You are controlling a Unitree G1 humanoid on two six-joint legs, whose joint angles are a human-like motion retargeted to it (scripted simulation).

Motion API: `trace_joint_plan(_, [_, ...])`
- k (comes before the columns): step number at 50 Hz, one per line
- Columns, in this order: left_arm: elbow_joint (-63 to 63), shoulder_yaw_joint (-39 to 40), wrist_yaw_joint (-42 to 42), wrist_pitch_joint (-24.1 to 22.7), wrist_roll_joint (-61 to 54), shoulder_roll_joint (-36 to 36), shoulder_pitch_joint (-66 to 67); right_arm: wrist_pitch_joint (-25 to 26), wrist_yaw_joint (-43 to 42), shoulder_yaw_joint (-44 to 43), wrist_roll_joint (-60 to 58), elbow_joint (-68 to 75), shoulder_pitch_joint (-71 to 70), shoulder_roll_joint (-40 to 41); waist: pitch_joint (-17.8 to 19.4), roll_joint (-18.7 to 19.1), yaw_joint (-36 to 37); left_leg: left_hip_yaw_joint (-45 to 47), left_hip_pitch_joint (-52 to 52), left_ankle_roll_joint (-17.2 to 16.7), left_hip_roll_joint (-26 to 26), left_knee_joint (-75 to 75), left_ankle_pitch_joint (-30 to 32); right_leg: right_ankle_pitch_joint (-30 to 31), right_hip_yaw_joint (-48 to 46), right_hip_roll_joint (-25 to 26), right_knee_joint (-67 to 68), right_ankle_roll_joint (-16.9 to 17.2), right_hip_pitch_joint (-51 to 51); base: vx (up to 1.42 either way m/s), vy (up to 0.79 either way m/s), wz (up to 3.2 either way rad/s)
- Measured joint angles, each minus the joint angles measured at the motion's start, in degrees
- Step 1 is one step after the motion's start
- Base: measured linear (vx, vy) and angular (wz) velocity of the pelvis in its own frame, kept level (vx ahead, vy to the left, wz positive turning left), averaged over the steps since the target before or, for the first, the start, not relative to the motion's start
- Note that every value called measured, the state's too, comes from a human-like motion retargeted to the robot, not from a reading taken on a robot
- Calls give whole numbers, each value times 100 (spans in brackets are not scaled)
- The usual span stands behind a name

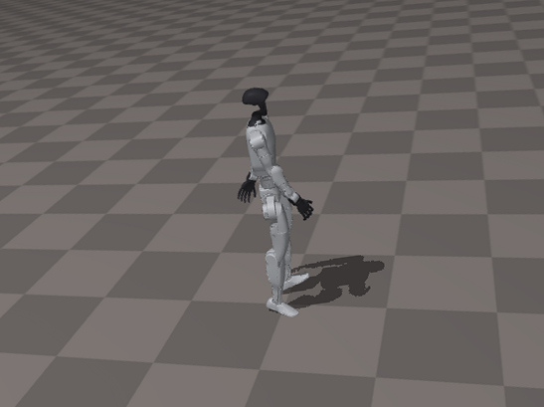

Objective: Upper body actions

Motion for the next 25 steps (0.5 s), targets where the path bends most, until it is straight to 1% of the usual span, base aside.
trace_joint_plan(3, [-228, -165, -148, -77, 111, -70, -889, 176, -383, -264, -109, 570, 508, -143, -49, -24, 37, 55, -17, 5, 36, 2, -7, 0, 4, 23, -2, -9, -22, 0, -2, -13])
trace_joint_plan(6, [-592, -344, -294, -263, 184, -158, -1928, 513, -777, -676, -188, 1356, 1044, -368, -58, -72, -5, 89, 12, 9, 67, 6, -17, 3, 16, 55, -10, -20, 1, 0, -8, -22])
trace_joint_plan(10, [-1339, -483, -187, -763, 481, -196, -3140, 1456, -1111, -1316, -98, 1533, 2087, -766, -62, -135, -153, 164, 57, 10, 126, 0, -47, 14, 137, 122, -5, -36, -24, -6, -17, -41])
trace_joint_plan(12, [-1721, -556, -50, -965, 549, -131, -3505, 1685, -1097, -1609, -21, 1533, 2441, -941, -75, -137, -241, 232, 79, 6, 162, -14, -63, 28, 196, 158, -1, -44, -60, -12, -15, -55])
trace_joint_plan(15, [-2299, -581, 95, -1198, 634, 35, -3841, 1768, -1040, -2066, 63, 1533, 2805, -1192, -89, -132, -388, 353, 118, -10, 212, -35, -90, 54, 262, 198, 10, -61, -125, -16, -12, -63])
trace_joint_plan(17, [-2709, -558, 151, -1311, 643, 194, -3973, 1704, -1060, -2415, 210, 1533, 2979, -1363, -51, -124, -484, 430, 164, -29, 247, -38, -110, 75, 319, 233, 23, -81, -154, -15, -9, -74])
trace_joint_plan(20, [-3075, -558, 152, -1356, 588, 305, -3994, 1602, -1147, -2739, 610, 1533, 3125, -1472, 33, -136, -533, 502, 218, -51, 278, -31, -123, 98, 375, 258, 44, -97, -163, -15, -9, -47])
trace_joint_plan(25, [-3047, -668, 66, -1468, 544, 93, -3635, 1676, -1199, -2799, 1504, 1533, 3236, -1391, 25, -146, -470, 453, 191, -47, 265, -35, -124, 84, 259, 228, 37, -81, -142, -6, -4, 14])
